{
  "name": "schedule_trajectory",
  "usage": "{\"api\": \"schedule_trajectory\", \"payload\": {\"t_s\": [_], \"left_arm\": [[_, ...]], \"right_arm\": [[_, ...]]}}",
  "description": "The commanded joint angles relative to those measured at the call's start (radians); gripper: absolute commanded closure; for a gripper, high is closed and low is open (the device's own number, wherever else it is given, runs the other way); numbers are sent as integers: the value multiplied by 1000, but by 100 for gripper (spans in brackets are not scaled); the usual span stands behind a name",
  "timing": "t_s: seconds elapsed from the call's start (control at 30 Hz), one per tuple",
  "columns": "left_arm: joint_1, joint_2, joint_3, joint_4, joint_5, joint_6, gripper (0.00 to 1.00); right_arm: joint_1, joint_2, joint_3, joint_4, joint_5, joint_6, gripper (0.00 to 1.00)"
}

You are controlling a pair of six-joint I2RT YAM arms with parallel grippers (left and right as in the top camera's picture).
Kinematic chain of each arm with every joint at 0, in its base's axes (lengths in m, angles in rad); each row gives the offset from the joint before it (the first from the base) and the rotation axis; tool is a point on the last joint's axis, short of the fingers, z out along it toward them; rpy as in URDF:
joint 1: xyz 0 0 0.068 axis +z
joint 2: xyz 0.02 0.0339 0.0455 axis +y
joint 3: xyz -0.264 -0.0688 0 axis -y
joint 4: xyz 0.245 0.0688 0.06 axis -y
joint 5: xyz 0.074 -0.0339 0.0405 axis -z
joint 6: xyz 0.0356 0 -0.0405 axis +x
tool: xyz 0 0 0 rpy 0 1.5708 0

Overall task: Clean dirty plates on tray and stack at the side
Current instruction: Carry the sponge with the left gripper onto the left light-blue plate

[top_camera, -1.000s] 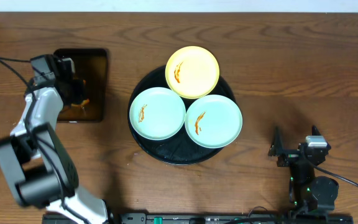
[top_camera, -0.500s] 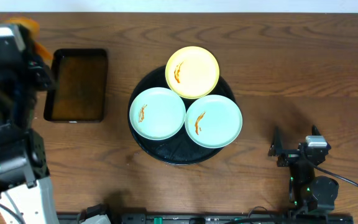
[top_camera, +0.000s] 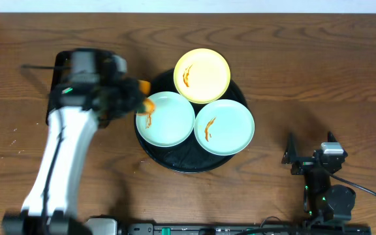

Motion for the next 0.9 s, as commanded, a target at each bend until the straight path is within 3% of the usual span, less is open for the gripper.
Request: {"api": "schedule_trajectory", "payload": {"t_s": [0.0, 0.2, 0.57, 0.67, 0.7, 0.8, 0.87], "left_arm": [[-88, 118, 1, -5, -68, -43, 92], [-192, 286, 1, 45, -293, -87, 93], [-282, 334, 0, 114, -350, -86, 92], [-288, 336, 0, 115, -429, -86, 86], [-288, 337, 0, 115, -428, -87, 84], [-287, 337, 0, 114, -428, -87, 55], [-287, 337, 0, 114, -428, -87, 43]], "right_arm": [[6, -4, -2, -4, 2, -11, 1], [6, -4, -2, -4, 2, -11, 1], [6, -4, -2, -4, 2, -11, 1], [6, -4, -2, -4, 2, -11, 1], [6, -4, -2, -4, 2, -11, 1], [6, -4, -2, -4, 2, -11, 1], [6, -4, -2, -4, 2, -11, 1]]}}
